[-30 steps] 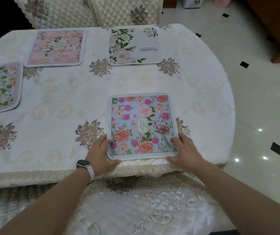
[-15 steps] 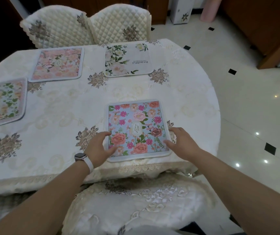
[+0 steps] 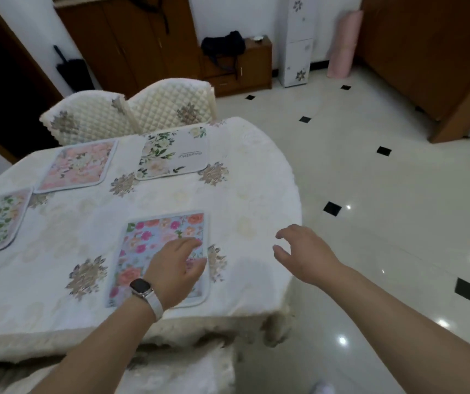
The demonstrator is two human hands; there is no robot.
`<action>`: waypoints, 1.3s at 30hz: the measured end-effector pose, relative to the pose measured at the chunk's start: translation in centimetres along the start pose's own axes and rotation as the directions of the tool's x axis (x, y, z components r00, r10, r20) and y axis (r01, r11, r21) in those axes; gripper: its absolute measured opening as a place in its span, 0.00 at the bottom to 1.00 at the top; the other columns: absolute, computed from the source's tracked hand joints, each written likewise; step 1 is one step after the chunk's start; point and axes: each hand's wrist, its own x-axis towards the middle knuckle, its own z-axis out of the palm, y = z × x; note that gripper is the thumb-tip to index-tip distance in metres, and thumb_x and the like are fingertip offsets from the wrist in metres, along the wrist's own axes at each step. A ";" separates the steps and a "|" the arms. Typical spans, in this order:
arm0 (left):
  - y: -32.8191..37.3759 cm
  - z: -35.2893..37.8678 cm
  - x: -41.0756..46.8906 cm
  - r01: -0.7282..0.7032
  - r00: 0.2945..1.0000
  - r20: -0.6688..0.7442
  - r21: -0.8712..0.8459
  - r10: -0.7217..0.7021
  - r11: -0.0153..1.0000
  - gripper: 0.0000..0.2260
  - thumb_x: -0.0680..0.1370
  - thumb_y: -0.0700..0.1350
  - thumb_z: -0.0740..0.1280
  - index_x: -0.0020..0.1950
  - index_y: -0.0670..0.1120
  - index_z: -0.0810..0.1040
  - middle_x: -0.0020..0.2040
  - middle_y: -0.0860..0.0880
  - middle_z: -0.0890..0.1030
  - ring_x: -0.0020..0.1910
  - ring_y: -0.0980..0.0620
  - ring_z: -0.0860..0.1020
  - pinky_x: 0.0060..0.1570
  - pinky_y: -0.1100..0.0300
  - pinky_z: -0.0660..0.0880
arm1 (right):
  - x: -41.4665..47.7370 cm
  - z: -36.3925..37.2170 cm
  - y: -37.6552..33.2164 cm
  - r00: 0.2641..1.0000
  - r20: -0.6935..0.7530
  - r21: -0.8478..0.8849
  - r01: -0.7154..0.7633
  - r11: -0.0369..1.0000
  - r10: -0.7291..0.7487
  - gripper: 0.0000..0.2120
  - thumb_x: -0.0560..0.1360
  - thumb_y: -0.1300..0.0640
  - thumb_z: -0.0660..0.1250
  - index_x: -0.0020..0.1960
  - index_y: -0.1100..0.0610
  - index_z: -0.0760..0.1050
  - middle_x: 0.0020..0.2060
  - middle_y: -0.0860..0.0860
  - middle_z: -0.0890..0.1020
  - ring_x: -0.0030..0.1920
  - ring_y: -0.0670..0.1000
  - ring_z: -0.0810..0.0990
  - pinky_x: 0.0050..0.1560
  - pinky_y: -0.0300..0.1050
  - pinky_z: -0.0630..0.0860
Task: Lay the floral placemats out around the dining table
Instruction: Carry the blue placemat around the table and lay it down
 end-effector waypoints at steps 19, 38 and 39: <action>24.2 9.1 17.4 -0.239 0.968 0.065 -0.053 0.242 0.970 0.31 0.72 0.66 0.52 0.66 0.49 0.75 0.66 0.51 0.77 0.65 0.49 0.72 0.63 0.53 0.68 | -2.3 -13.7 22.2 0.975 -0.068 0.016 -0.211 0.977 0.212 0.20 0.80 0.46 0.58 0.70 0.50 0.70 0.67 0.46 0.72 0.63 0.50 0.71 0.59 0.44 0.69; 31.9 13.2 52.5 -0.373 0.923 0.091 -0.027 0.374 0.927 0.28 0.74 0.64 0.53 0.66 0.51 0.75 0.68 0.51 0.75 0.68 0.48 0.70 0.65 0.48 0.66 | 26.3 -28.2 37.3 0.978 -0.078 -0.205 -0.208 0.956 0.196 0.21 0.79 0.44 0.58 0.69 0.50 0.72 0.67 0.47 0.73 0.67 0.52 0.70 0.64 0.46 0.68; 32.3 12.6 53.8 -0.375 0.924 0.070 -0.020 0.375 0.927 0.27 0.74 0.63 0.54 0.66 0.51 0.76 0.68 0.51 0.76 0.68 0.48 0.71 0.65 0.48 0.66 | 27.6 -28.9 37.6 0.979 -0.082 -0.215 -0.198 0.956 0.185 0.21 0.79 0.44 0.58 0.69 0.50 0.72 0.68 0.47 0.73 0.67 0.52 0.70 0.64 0.47 0.68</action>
